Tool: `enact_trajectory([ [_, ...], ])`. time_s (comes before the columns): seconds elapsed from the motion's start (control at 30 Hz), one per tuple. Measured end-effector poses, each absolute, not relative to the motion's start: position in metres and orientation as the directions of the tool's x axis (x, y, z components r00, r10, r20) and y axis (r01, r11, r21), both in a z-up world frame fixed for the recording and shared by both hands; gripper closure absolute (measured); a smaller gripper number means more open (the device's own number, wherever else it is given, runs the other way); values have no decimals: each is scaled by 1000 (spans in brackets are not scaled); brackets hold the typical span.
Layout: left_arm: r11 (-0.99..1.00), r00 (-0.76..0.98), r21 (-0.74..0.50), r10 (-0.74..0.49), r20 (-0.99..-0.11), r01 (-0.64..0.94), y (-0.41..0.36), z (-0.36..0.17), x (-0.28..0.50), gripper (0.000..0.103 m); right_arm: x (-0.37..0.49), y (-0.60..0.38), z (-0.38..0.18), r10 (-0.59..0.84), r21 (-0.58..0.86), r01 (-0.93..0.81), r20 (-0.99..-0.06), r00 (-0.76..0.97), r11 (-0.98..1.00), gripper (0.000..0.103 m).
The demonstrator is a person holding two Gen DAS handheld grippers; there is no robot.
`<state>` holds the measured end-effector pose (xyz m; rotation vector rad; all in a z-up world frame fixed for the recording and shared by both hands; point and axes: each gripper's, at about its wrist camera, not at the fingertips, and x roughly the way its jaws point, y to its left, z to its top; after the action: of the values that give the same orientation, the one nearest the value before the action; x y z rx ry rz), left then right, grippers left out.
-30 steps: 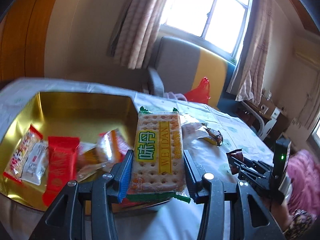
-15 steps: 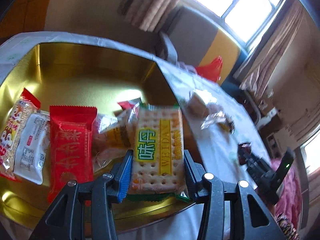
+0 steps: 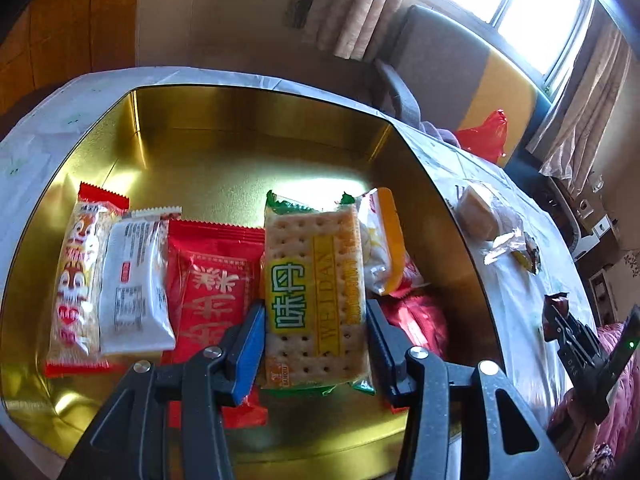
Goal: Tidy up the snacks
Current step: 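Carry the cracker pack into the tin box and open the left gripper, then lower the brown snack into the tin box and open the right gripper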
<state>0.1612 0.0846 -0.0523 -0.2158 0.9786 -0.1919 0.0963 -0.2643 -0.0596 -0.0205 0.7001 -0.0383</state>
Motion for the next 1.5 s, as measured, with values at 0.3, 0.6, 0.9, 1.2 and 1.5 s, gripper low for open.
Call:
enact_trajectory([
  [0.3,972,556,-237,-201,-807,8,92,-55,160,55,94,-261,-58,-48,-44,27,-633,773,999,72],
  [0.6,960,609,-278,-233,-759,21,92,-42,133,46,92,-259,-56,-58,-61,26,-623,780,998,72],
  [0.9,965,661,-247,-245,-710,91,88,-26,110,46,89,-252,-48,-38,-68,-5,-615,788,998,72],
  [1.2,969,695,-239,-216,-686,65,92,-25,96,46,90,-219,-20,139,120,-84,-587,798,989,72],
  [1.5,974,703,-214,-199,-683,67,87,-23,96,45,102,-148,7,314,184,-255,-553,772,949,72],
])
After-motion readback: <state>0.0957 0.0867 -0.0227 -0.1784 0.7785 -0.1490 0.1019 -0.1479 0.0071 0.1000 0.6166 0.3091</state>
